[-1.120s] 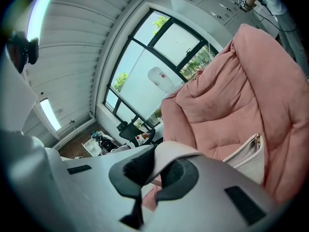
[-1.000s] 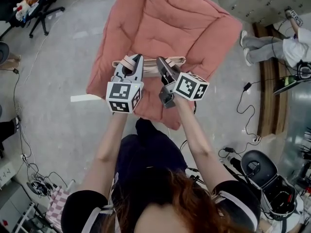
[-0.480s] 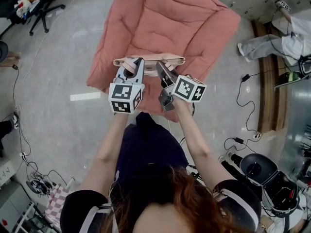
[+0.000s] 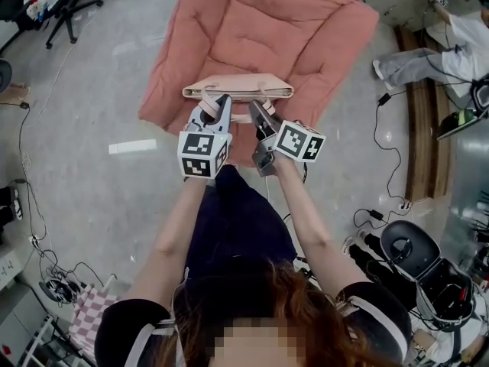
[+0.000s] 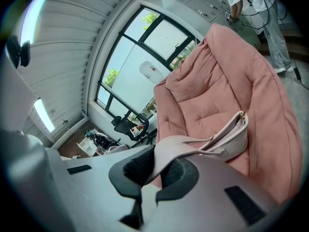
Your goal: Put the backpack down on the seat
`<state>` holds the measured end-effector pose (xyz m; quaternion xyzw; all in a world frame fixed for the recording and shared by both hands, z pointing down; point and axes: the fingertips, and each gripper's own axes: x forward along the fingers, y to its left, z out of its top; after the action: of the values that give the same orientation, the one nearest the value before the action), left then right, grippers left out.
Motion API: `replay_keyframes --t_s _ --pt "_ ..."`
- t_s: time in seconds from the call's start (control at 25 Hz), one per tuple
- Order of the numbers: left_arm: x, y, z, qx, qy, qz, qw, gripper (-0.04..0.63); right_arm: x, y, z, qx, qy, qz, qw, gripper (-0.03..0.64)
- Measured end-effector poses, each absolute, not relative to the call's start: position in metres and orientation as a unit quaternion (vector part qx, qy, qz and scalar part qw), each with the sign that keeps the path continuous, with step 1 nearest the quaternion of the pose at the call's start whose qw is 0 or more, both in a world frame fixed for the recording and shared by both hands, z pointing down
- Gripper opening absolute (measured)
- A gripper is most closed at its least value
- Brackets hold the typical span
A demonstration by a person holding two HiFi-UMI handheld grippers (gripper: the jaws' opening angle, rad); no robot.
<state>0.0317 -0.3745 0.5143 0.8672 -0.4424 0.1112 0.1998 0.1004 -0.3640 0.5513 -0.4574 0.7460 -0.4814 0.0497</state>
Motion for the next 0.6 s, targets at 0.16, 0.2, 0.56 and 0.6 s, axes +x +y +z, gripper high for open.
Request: replay_keyframes --t_s 0.16,0.2,0.56,0.6 --pt "0.027 -0.351 0.523 0.867 -0.436 0.12 0.209 0.018 0.094 -0.34 0.556 -0.464 0.737 -0.489 0.045 0.037" --pt "0.025 -0.344 0.525 0.866 -0.435 0.121 0.213 0.018 0.092 -0.332 0.558 -0.466 0.735 -0.49 0.043 0.037" --pt "0.003 -0.276 0.548 0.864 -0.428 0.126 0.235 0.018 0.071 -0.266 0.576 -0.476 0.726 -0.496 0.026 0.037" --pt "0.004 -0.27 0.553 0.863 -0.427 0.129 0.237 0.018 0.072 -0.26 0.58 -0.477 0.723 -0.499 0.025 0.037"
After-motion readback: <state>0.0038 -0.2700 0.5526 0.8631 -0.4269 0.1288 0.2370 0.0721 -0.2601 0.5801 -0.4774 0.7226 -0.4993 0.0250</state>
